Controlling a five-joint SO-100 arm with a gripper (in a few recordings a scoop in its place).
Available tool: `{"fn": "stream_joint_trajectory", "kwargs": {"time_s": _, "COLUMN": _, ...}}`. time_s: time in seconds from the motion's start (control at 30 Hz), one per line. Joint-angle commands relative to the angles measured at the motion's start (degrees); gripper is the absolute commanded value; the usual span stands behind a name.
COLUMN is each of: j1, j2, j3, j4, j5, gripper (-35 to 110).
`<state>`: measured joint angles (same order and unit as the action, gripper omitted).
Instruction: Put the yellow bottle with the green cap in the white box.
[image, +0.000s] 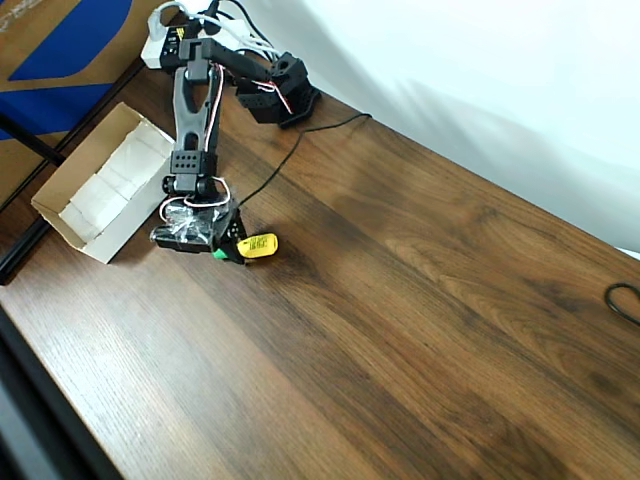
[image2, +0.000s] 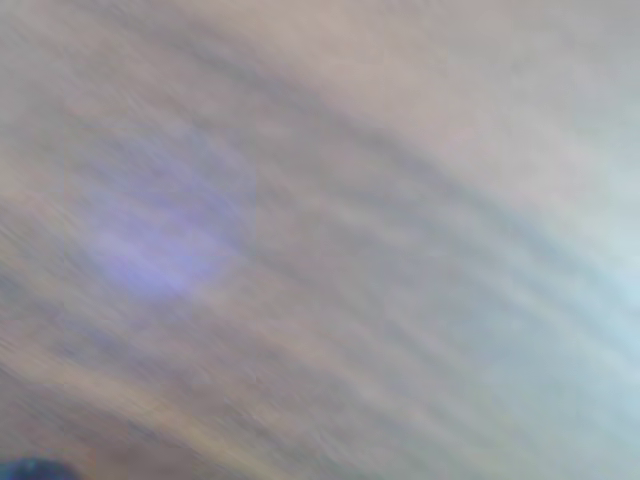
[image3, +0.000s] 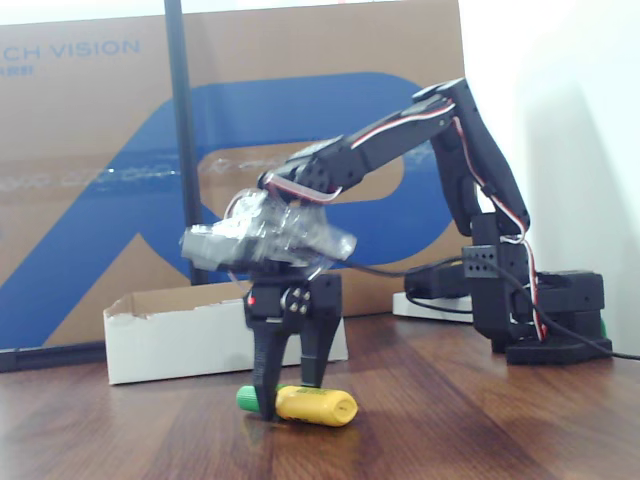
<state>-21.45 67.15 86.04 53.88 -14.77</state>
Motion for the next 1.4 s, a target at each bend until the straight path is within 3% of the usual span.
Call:
{"fn": "stream_joint_trajectory", "kwargs": {"time_s": 0.0, "j1": 0.09, "j2": 1.32, "j3": -2.37, "j4": 0.53, "j5": -0.53, "gripper": 20}}
{"fn": "stream_joint_trajectory", "kwargs": {"time_s": 0.27, "j1": 0.35, "j2": 3.08, "j3": -2.37, "j4": 0.44, "j5": -0.18, "gripper": 0}}
{"fn": "stream_joint_trajectory", "kwargs": {"time_s": 0.73, "j1": 0.88, "j2": 12.74, "j3": 1.23, "j4": 0.7, "j5": 1.05, "gripper": 0}}
{"fn": "stream_joint_trajectory", "kwargs": {"time_s": 1.37, "j1": 12.83, "j2": 37.18, "j3": 12.57, "j4": -2.72, "j5": 4.48, "gripper": 0}}
